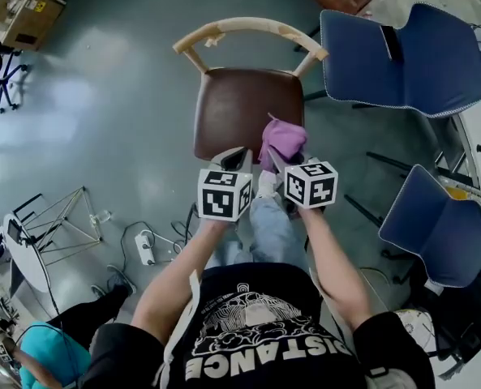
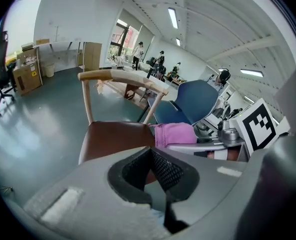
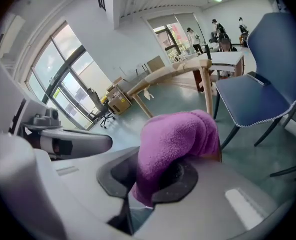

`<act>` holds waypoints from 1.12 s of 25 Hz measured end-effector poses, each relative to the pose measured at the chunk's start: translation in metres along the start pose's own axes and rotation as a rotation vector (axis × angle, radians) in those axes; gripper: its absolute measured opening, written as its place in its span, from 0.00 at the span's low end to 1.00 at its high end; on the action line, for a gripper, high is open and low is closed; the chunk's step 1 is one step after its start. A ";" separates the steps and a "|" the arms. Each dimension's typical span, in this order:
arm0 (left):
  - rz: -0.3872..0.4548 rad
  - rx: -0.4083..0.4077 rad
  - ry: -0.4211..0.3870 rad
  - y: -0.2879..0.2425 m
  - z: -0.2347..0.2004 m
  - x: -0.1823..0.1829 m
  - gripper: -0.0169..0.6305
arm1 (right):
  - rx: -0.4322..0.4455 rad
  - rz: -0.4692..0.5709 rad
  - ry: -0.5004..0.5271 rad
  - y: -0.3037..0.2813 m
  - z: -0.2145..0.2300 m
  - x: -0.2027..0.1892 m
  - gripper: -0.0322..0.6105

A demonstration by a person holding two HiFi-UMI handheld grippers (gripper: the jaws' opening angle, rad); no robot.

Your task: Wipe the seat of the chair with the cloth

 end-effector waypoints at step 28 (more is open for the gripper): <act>0.298 -0.093 -0.144 0.110 0.013 0.078 0.03 | -0.028 0.278 0.271 0.068 -0.135 0.088 0.15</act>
Point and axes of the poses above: the fingertips, and each gripper's own axes: y backward along the fingers, z to its right, x out of its top, the point moved 10 cm from there along y, backward along the fingers, and after that the axes turned 7 degrees about x, right-handed, at the moved point
